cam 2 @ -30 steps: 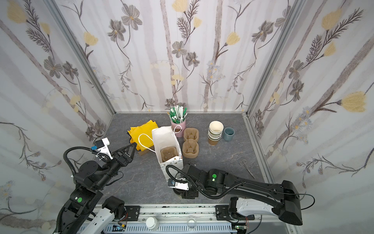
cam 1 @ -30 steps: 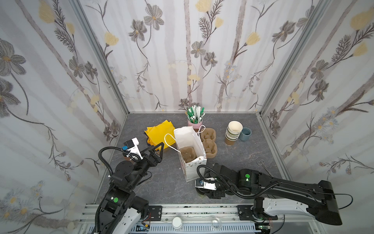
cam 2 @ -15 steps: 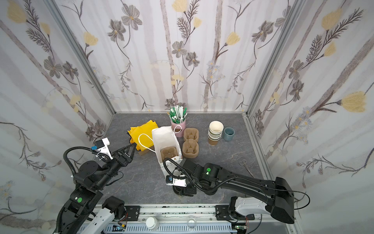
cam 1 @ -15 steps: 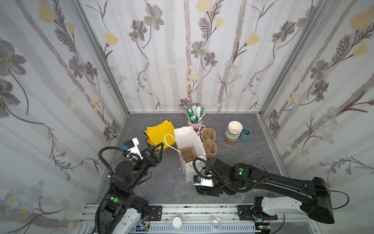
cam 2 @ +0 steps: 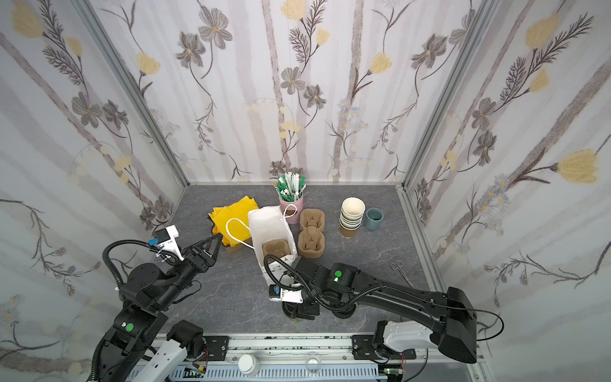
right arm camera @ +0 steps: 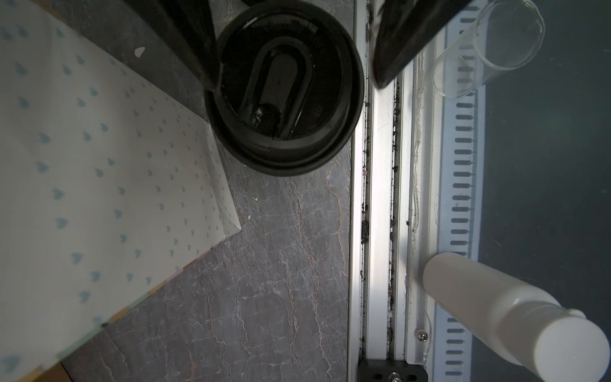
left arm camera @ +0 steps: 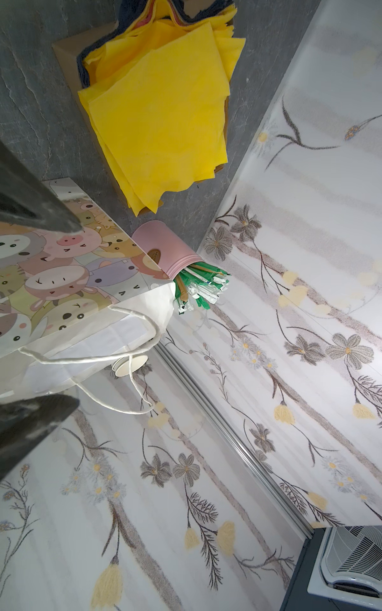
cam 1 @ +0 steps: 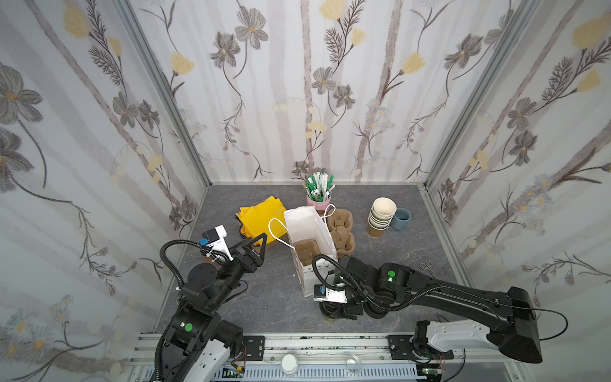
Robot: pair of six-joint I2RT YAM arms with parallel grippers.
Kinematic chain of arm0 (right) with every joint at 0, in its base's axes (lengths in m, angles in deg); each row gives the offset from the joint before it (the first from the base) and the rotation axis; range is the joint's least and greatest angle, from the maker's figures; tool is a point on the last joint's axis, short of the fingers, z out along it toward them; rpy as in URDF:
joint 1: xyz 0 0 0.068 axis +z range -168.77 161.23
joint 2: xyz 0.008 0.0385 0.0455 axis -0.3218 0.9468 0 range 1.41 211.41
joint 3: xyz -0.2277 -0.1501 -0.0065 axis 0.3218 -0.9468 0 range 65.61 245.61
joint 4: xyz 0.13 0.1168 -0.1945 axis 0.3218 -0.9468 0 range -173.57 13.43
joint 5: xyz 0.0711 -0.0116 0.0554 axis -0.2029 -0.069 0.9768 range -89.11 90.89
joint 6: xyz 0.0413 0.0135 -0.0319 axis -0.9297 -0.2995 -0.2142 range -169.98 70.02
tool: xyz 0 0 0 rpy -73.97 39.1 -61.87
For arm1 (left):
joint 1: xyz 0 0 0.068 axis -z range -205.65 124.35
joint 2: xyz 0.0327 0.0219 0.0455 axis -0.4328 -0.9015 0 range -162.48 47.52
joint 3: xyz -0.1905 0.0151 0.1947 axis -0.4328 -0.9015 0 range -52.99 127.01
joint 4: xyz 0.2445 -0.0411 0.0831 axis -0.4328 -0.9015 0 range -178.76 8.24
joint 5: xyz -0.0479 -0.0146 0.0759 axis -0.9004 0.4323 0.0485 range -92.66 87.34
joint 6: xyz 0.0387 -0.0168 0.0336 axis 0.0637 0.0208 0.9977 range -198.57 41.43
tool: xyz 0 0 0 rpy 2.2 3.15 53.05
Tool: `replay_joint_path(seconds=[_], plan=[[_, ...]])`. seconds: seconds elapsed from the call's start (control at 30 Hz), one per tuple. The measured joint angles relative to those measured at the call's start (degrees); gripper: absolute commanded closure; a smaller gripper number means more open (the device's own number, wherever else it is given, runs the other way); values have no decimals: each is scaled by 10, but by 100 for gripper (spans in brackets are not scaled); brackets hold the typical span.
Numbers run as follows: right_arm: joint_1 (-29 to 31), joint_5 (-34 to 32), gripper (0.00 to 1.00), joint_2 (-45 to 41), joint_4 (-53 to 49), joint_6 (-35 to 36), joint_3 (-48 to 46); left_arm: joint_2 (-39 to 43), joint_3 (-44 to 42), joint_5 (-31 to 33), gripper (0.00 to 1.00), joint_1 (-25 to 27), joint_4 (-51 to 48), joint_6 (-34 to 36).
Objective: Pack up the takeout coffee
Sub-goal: 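Lower the right gripper over the black lid and grip the coffee cup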
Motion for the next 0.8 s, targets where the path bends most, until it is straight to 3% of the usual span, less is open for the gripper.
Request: replay_joint_path(seconds=[0.4,0.8], plan=[[0,-17,18,9,-13,2,-2,2,0,0,23,0,0,0],[-3,-19,20,32,-13,9,-1,0,0,-4,27,0,0,-2]])
